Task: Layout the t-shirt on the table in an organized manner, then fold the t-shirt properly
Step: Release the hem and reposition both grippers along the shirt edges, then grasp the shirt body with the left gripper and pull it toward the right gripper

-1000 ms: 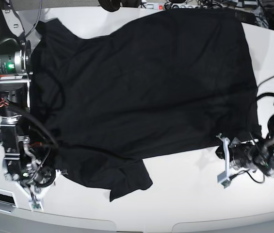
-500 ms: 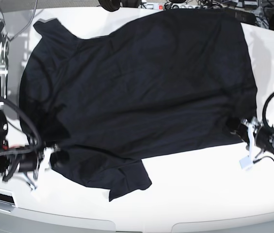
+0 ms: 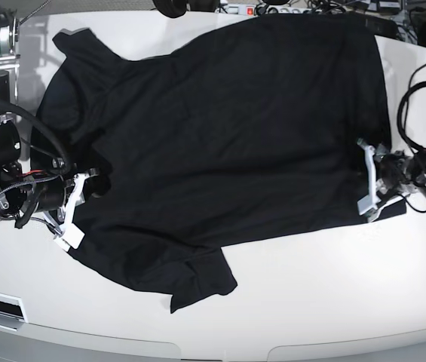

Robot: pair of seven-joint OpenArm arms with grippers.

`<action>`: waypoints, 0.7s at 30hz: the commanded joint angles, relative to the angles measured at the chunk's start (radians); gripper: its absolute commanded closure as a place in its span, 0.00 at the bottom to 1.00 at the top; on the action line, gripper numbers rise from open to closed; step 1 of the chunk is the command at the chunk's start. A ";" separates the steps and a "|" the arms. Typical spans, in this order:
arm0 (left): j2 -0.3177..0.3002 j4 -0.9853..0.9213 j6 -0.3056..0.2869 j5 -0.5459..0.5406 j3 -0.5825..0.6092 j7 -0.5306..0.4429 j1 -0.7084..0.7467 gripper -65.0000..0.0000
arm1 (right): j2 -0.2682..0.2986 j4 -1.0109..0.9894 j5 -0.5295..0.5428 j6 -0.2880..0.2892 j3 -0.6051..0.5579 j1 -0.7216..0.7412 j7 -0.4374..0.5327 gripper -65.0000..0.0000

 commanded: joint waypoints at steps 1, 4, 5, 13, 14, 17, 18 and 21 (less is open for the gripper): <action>0.005 -0.004 0.021 0.062 0.003 0.003 0.015 1.00 | 0.019 0.017 0.019 0.006 0.006 0.027 0.010 1.00; 0.031 -0.019 0.043 0.199 0.004 -0.103 0.017 1.00 | 0.023 0.017 0.019 0.006 0.006 0.033 0.011 1.00; 0.037 -0.031 0.055 0.233 0.005 -0.140 0.005 1.00 | 0.026 0.017 0.018 0.006 0.006 0.034 0.011 1.00; 0.076 -0.276 0.109 0.339 0.005 -0.383 -0.230 1.00 | 0.054 0.017 0.018 0.006 0.007 0.036 0.012 1.00; 0.077 -0.303 0.106 0.341 0.005 -0.395 -0.264 1.00 | 0.053 0.017 0.018 0.006 0.006 0.036 0.012 1.00; 0.079 -0.319 0.082 0.316 0.005 -0.372 -0.356 1.00 | 0.053 0.017 0.018 0.006 0.006 0.036 0.034 1.00; 0.079 -0.317 0.066 0.293 0.005 -0.358 -0.386 1.00 | 0.053 0.017 0.017 0.006 0.006 0.036 0.039 1.00; 0.079 -0.304 -0.003 0.178 0.005 -0.277 -0.474 1.00 | 0.053 0.017 0.015 0.006 0.006 0.031 0.033 1.00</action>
